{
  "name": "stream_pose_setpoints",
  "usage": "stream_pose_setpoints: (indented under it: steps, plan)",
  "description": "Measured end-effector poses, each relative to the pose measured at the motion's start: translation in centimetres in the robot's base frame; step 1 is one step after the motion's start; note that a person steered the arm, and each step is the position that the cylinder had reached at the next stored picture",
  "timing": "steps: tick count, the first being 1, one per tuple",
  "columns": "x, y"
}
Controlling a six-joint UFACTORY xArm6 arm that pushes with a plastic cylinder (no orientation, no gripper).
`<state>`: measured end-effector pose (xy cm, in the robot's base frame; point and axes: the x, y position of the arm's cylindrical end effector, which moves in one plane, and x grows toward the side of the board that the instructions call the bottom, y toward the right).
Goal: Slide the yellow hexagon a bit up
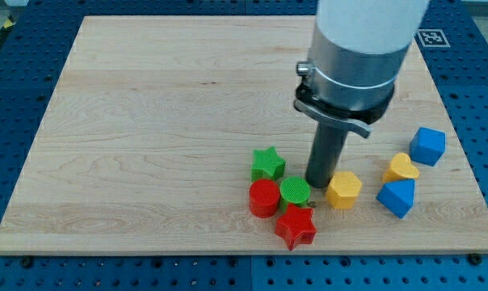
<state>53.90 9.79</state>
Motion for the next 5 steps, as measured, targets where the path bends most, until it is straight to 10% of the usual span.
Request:
stream_pose_setpoints:
  steps: [5]
  plan:
    - [1.0,1.6]
